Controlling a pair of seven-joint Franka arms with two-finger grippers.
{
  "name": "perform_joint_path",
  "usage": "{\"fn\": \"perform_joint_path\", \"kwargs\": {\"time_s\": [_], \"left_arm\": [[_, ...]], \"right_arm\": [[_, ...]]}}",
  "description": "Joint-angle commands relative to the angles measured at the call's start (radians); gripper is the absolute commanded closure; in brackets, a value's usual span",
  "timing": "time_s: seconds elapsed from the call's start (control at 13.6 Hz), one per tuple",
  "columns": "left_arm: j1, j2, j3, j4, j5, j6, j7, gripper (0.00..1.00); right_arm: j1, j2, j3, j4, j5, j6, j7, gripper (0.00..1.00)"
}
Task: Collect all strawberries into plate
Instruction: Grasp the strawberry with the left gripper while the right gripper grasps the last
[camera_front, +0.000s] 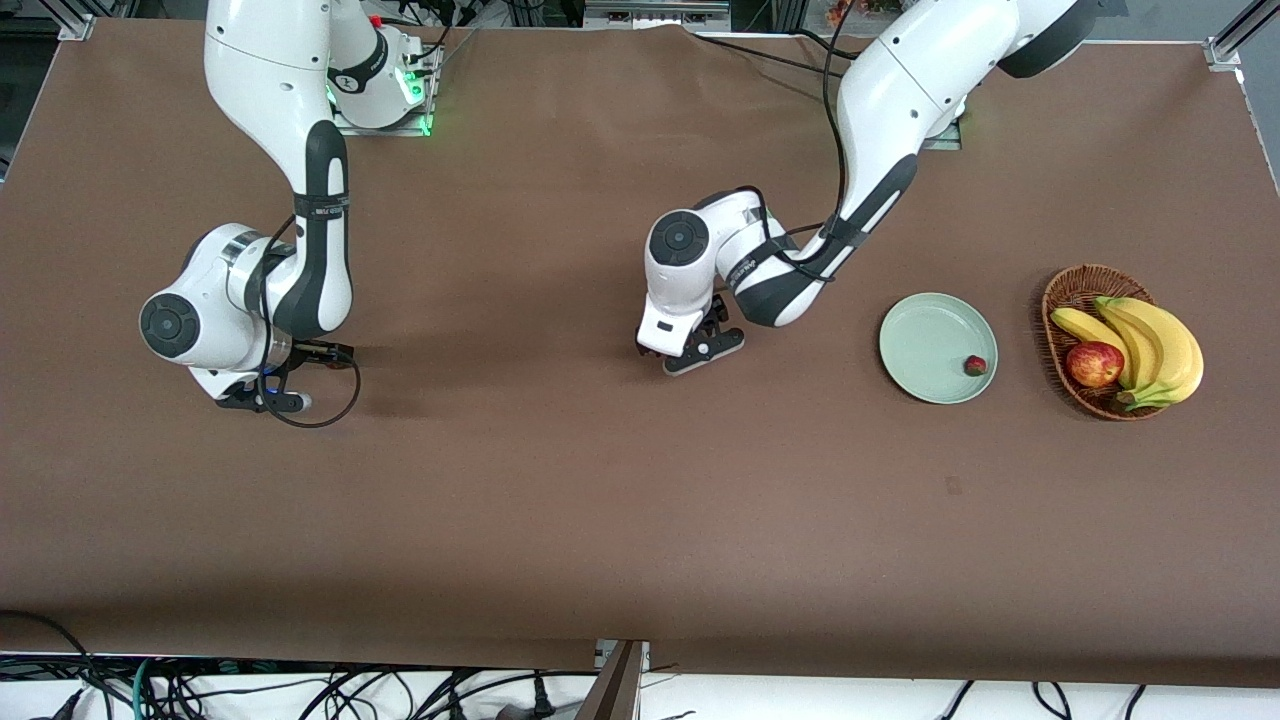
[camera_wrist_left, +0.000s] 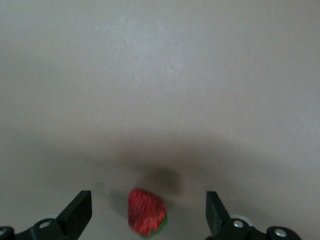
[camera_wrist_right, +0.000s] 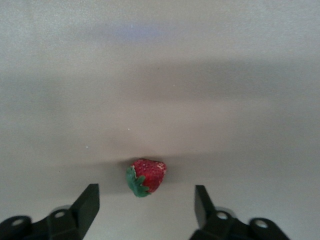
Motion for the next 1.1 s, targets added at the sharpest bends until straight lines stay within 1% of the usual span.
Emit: {"fn": "perform_joint_path", "kwargs": {"time_s": [0.0, 0.07, 0.22, 0.29, 0.37, 0.51, 0.66, 0.74, 0.88, 0.96, 1.03], "left_arm": [[-0.01, 0.02, -0.001, 0.026, 0.027, 0.008, -0.024, 0.0], [-0.01, 0.019, -0.001, 0.024, 0.018, 0.008, -0.025, 0.04], [-0.02, 0.019, -0.001, 0.009, 0.018, 0.006, -0.067, 0.05], [-0.03, 0.019, -0.002, 0.007, 0.016, 0.005, -0.068, 0.15], [-0.031, 0.02, -0.002, 0.006, 0.016, 0.005, -0.068, 0.32], [-0.033, 0.022, -0.002, -0.002, 0.013, 0.005, -0.079, 0.61], [-0.024, 0.017, -0.002, 0.0, 0.013, -0.001, -0.079, 0.85], [-0.019, 0.013, -0.004, 0.0, 0.012, -0.003, -0.074, 0.88], [0.013, -0.009, -0.011, -0.002, 0.01, -0.023, -0.065, 0.9], [0.047, -0.018, -0.04, -0.002, 0.01, -0.064, -0.062, 0.92], [0.124, -0.022, -0.104, -0.005, 0.01, -0.116, -0.03, 0.92]], "right_arm": [[-0.004, -0.008, 0.004, -0.025, 0.056, 0.032, -0.042, 0.24], [-0.006, -0.002, 0.013, -0.025, 0.067, 0.046, -0.041, 0.24], [-0.022, -0.002, 0.043, -0.025, 0.075, 0.074, -0.042, 0.28], [-0.033, -0.002, 0.051, -0.025, 0.075, 0.075, -0.047, 0.3], [-0.044, -0.002, 0.059, -0.025, 0.075, 0.077, -0.067, 0.33], [-0.074, -0.002, 0.083, -0.033, 0.075, 0.098, -0.096, 0.4], [-0.079, -0.002, 0.088, -0.042, 0.076, 0.108, -0.111, 0.47], [-0.079, -0.002, 0.086, -0.044, 0.076, 0.108, -0.114, 0.51], [-0.079, -0.004, 0.088, -0.045, 0.083, 0.106, -0.114, 0.59], [-0.078, -0.005, 0.088, -0.045, 0.084, 0.101, -0.113, 0.64], [-0.076, -0.01, 0.088, -0.044, 0.084, 0.095, -0.111, 0.67]]}}
